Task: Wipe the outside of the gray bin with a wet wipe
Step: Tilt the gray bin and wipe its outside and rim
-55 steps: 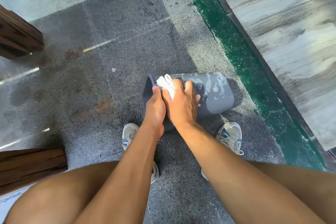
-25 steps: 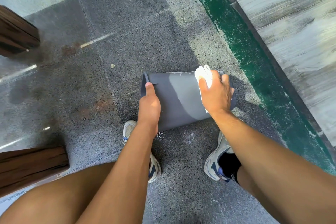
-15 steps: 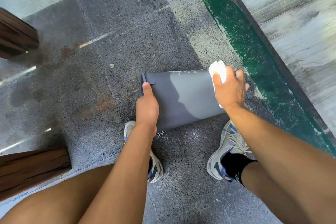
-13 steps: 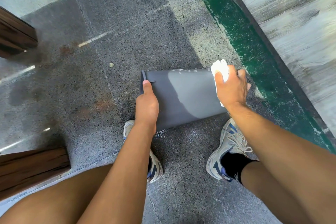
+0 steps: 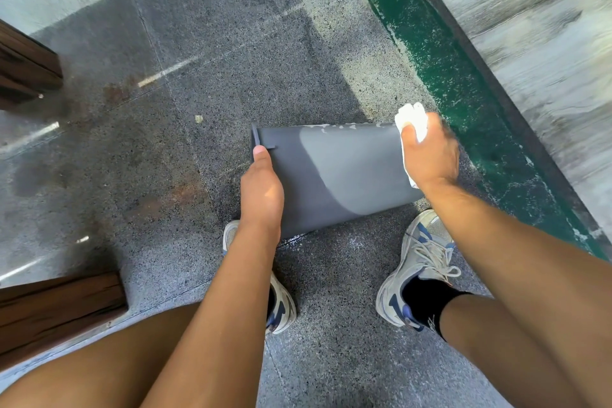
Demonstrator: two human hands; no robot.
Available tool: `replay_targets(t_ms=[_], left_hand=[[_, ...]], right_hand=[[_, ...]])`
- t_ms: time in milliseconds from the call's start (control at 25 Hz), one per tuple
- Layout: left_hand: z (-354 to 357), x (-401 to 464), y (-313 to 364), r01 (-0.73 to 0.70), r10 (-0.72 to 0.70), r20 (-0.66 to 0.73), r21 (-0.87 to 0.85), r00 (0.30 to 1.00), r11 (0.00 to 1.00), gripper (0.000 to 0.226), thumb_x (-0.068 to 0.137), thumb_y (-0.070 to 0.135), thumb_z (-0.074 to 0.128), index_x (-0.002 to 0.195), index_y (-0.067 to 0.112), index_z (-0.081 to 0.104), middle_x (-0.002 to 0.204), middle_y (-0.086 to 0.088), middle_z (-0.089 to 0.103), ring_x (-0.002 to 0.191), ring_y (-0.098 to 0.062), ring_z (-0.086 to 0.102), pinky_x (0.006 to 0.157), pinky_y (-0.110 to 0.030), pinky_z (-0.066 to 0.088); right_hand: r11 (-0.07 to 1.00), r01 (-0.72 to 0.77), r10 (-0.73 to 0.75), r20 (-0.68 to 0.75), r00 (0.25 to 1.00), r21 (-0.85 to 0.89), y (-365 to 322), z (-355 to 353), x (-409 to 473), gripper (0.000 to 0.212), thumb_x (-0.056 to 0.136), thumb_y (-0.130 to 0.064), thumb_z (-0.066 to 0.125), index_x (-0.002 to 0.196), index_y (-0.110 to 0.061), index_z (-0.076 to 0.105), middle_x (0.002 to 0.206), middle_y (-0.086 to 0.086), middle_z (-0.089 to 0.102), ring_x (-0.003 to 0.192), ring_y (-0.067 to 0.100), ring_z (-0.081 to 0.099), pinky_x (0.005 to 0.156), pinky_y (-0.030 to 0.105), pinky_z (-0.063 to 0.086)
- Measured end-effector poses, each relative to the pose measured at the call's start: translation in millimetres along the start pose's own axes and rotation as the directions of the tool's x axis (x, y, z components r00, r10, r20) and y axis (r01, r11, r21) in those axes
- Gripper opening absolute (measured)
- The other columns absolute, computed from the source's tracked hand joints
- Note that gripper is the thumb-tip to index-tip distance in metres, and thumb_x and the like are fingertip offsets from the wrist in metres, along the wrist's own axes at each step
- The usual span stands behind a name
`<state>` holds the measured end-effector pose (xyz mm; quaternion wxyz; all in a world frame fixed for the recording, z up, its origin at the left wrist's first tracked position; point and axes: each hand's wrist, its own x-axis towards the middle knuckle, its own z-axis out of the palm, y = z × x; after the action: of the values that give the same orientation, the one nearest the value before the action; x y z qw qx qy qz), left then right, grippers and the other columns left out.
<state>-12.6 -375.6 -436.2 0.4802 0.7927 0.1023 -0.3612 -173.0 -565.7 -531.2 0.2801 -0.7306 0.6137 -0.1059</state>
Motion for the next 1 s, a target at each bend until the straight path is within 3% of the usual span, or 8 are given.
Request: replay_targets(t_ms=[120, 200, 320, 400, 600, 800, 920, 1000], left_hand=[[-3.3, 4.8, 1.8, -0.005, 0.009, 0.031, -0.129, 0.999, 0.992, 0.034, 0.105, 0.04, 0.041, 0.114, 0.02, 0.066, 0.108, 0.005, 0.066, 0.098, -0.015, 0.058, 0.101, -0.038, 0.042], [-7.5, 9.8, 4.5, -0.025, 0.044, 0.092, -0.19, 0.995, 0.981, 0.028, 0.101, 0.029, 0.045, 0.093, 0.022, 0.071, 0.099, -0.001, 0.07, 0.094, -0.023, 0.061, 0.105, -0.048, 0.045], [-9.1, 11.5, 11.5, 0.037, 0.012, 0.151, -0.314, 0.988, 0.949, 0.026, 0.101, 0.017, 0.044, 0.093, 0.016, 0.069, 0.09, -0.008, 0.072, 0.087, -0.029, 0.066, 0.099, -0.058, 0.049], [-10.4, 7.6, 17.2, 0.087, -0.024, 0.187, -0.339, 0.982, 0.937, 0.024, 0.101, 0.02, 0.045, 0.097, 0.013, 0.068, 0.082, -0.007, 0.073, 0.077, -0.028, 0.068, 0.094, -0.054, 0.054], [-21.2, 3.2, 19.3, 0.182, -0.125, 0.2, -0.303, 0.972, 0.935, 0.057, 0.094, 0.056, 0.046, 0.057, 0.017, 0.067, 0.062, -0.005, 0.068, 0.06, -0.026, 0.066, 0.075, -0.038, 0.054], [-11.9, -8.0, 28.5, 0.238, -0.188, 0.3, -0.137, 0.935, 0.962, 0.061, 0.086, 0.064, 0.051, 0.114, 0.014, 0.071, 0.097, -0.012, 0.078, 0.088, -0.031, 0.074, 0.086, -0.047, 0.058], [-10.3, -16.9, 27.9, 0.215, -0.203, 0.285, -0.012, 0.937, 0.976, 0.024, 0.089, 0.036, 0.057, 0.088, 0.015, 0.069, 0.072, -0.006, 0.075, 0.06, -0.025, 0.07, 0.069, -0.038, 0.058], [-6.8, -22.2, 25.8, 0.25, -0.238, 0.292, -0.003, 0.926, 0.968, 0.016, 0.089, 0.025, 0.056, 0.082, 0.015, 0.066, 0.068, -0.007, 0.072, 0.055, -0.026, 0.066, 0.066, -0.037, 0.056]], right_hand=[[1.0, -0.012, 0.012, -0.006, 1.0, 0.011, 2.6, -3.4, 4.0, 0.041, 0.1, -0.043, 0.048, 0.127, -0.013, 0.052, 0.111, 0.025, 0.068, 0.097, 0.038, 0.062, 0.076, 0.038, 0.044], [1.0, -0.022, 0.022, 0.001, 1.0, 0.011, 4.9, -6.6, 9.2, 0.043, 0.1, -0.041, 0.049, 0.129, -0.01, 0.053, 0.114, 0.026, 0.068, 0.102, 0.039, 0.064, 0.078, 0.037, 0.046], [0.997, -0.079, 0.078, 0.07, 0.995, 0.014, 9.7, -12.7, 23.2, 0.049, 0.1, -0.043, 0.048, 0.134, -0.008, 0.052, 0.122, 0.025, 0.064, 0.108, 0.037, 0.063, 0.08, 0.034, 0.044], [0.991, -0.134, 0.133, 0.136, 0.982, -0.006, 20.0, -17.2, 29.1, 0.051, 0.101, -0.043, 0.05, 0.139, -0.008, 0.049, 0.132, 0.025, 0.06, 0.117, 0.039, 0.06, 0.092, 0.037, 0.048], [0.956, -0.284, 0.29, 0.108, 0.951, -0.074, 60.0, -18.0, 12.2, 0.057, 0.098, -0.044, 0.058, 0.142, -0.01, 0.048, 0.137, 0.028, 0.056, 0.123, 0.047, 0.056, 0.102, 0.049, 0.049], [0.946, -0.295, 0.304, -0.051, 0.951, 0.132, 46.6, -21.6, -6.3, 0.045, 0.095, -0.042, 0.064, 0.124, -0.009, 0.058, 0.118, 0.023, 0.068, 0.108, 0.041, 0.066, 0.092, 0.048, 0.055], [0.952, -0.243, 0.265, -0.108, 0.958, 0.185, 27.1, -34.9, -13.5, 0.04, 0.094, -0.04, 0.064, 0.121, -0.01, 0.058, 0.114, 0.02, 0.07, 0.101, 0.038, 0.068, 0.087, 0.046, 0.057], [0.94, -0.247, 0.279, -0.111, 0.954, 0.236, 12.2, -44.2, -17.2, 0.04, 0.094, -0.04, 0.061, 0.122, -0.012, 0.058, 0.113, 0.015, 0.07, 0.098, 0.034, 0.067, 0.087, 0.042, 0.056]])
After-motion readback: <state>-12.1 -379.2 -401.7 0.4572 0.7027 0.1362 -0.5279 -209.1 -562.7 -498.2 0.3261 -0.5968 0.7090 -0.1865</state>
